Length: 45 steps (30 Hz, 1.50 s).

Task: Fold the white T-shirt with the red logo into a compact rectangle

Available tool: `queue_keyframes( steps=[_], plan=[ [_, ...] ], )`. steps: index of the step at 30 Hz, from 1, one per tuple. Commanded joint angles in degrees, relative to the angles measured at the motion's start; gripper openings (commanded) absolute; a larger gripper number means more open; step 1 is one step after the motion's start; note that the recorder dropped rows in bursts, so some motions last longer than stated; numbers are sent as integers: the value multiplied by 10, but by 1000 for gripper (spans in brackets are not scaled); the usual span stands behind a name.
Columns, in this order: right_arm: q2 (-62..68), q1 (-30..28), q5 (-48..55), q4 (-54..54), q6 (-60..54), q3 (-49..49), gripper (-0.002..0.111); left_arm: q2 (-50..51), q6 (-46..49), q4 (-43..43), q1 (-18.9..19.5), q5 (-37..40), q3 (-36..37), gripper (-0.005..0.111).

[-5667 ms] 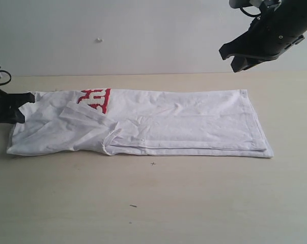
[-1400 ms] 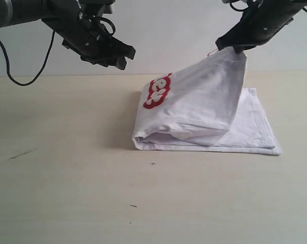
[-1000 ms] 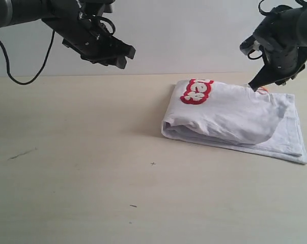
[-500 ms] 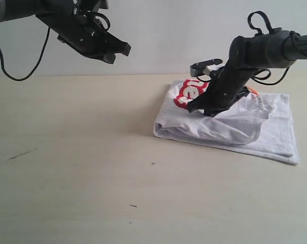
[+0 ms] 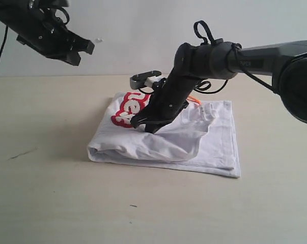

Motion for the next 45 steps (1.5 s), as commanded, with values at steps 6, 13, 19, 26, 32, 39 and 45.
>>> queue_keyframes(
  steps=[6, 13, 19, 26, 32, 39, 45],
  plan=[
    [-53, -26, 62, -24, 38, -14, 23, 14, 391, -324, -16, -27, 146, 0],
    [-65, -79, 113, -23, 63, -5, 32, 94, 308, -139, -86, -21, 172, 0],
    [-88, -123, 111, -23, 75, 39, 52, 97, 210, -26, -111, -36, 172, 0],
    [-144, -165, 69, -19, 65, 104, 53, 10, 228, -73, -108, -68, 172, 0],
    [-162, -181, 31, 18, 78, 173, 58, -45, 228, -97, -99, -75, 172, 0],
    [-149, -181, -55, 70, 25, 217, 63, -58, 226, -124, -97, -67, 172, 0],
    [-125, -180, -71, 82, 23, 217, 63, -58, 227, -124, -97, -76, 172, 0]
  ],
)
